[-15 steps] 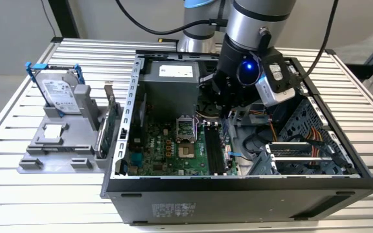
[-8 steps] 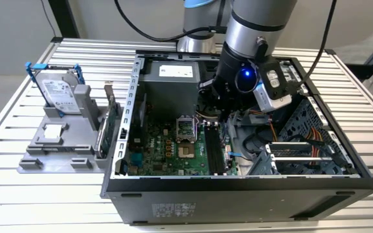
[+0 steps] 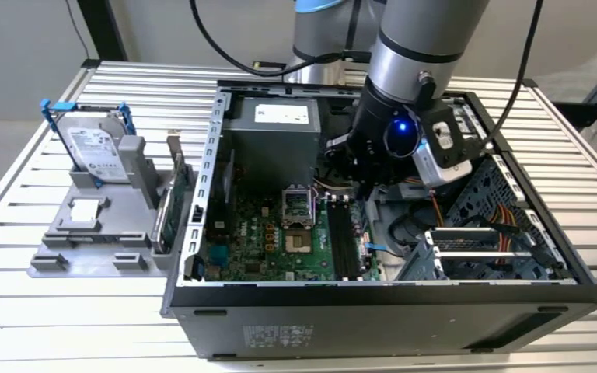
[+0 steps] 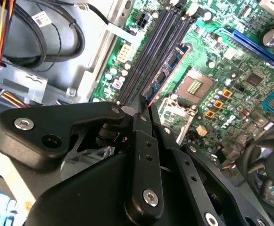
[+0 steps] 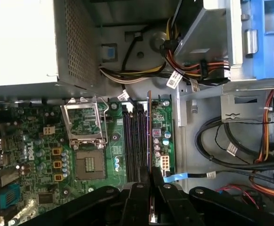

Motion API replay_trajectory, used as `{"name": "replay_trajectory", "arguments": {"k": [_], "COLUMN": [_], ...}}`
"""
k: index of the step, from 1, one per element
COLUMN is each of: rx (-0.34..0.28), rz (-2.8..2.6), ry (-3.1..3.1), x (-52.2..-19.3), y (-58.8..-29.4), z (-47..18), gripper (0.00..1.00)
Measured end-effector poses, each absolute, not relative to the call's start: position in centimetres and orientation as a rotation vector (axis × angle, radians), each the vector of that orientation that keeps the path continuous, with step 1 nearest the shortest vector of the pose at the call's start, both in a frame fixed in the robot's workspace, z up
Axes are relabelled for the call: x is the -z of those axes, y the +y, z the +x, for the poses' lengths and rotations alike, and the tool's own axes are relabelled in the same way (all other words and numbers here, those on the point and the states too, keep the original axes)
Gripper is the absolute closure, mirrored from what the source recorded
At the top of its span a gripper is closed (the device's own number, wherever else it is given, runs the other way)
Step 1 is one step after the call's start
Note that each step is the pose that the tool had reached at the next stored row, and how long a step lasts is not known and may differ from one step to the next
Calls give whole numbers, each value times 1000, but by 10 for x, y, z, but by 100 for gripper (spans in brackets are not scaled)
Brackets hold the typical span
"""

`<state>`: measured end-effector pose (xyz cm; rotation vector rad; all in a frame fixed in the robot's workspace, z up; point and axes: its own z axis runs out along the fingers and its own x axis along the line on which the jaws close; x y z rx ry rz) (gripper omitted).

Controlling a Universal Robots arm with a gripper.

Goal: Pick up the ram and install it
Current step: 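Insert the ram into the slot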

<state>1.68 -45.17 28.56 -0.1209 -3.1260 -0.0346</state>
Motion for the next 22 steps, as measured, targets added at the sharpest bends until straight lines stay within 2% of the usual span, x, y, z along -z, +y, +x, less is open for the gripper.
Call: {"name": "replay_trajectory", "arguments": {"k": [22], "rx": [34], "rz": [-89], "ry": [-3128], "x": [-263], "y": [-461], "z": [18], "gripper": [100]}}
